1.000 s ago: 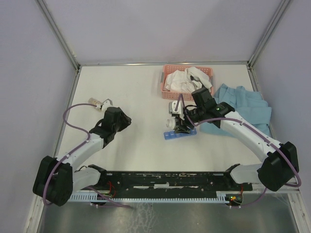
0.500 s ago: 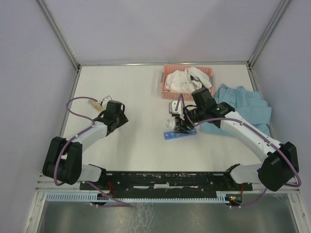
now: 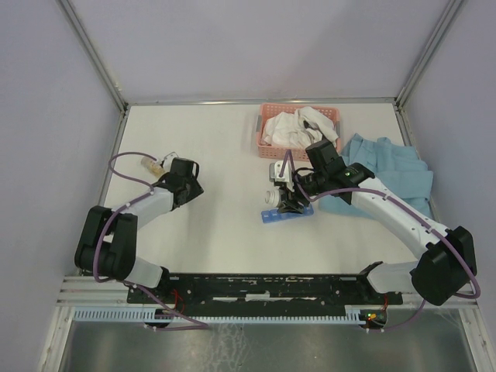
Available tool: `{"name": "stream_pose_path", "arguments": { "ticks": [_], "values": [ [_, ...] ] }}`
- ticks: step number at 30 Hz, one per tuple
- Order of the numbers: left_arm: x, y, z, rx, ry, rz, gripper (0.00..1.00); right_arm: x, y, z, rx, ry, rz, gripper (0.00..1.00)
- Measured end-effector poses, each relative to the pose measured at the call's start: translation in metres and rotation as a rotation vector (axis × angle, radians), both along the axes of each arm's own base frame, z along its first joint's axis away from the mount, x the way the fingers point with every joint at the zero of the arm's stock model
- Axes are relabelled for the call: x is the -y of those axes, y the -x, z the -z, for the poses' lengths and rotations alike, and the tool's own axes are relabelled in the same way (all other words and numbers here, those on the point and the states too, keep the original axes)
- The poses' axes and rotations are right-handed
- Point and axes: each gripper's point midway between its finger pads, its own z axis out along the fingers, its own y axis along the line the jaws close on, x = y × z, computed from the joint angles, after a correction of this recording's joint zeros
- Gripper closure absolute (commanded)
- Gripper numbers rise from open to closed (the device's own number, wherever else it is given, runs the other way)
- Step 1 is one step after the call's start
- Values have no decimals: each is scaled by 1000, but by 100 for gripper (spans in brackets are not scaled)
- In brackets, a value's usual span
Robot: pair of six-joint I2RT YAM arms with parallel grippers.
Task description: Sort the pills into containers
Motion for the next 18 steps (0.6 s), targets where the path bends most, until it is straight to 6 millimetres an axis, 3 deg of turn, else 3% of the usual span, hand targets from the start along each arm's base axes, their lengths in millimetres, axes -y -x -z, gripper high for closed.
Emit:
{"name": "stream_pose_path", "arguments": {
  "ticks": [7, 9, 12, 18],
  "values": [
    [-2, -2, 5, -18, -11, -2, 54, 1, -1, 0, -1, -1, 4, 99],
    [-3, -3, 5, -16, -11, -3, 36, 1, -1, 0, -1, -1, 6, 99],
    [-3, -5, 2, -9, -10, -4, 19, 1, -1, 0, -3, -4, 5, 99],
    [-3, -5, 1, -5, -8, -3, 17, 2, -1, -1, -15, -13, 9, 99]
  ]
}}
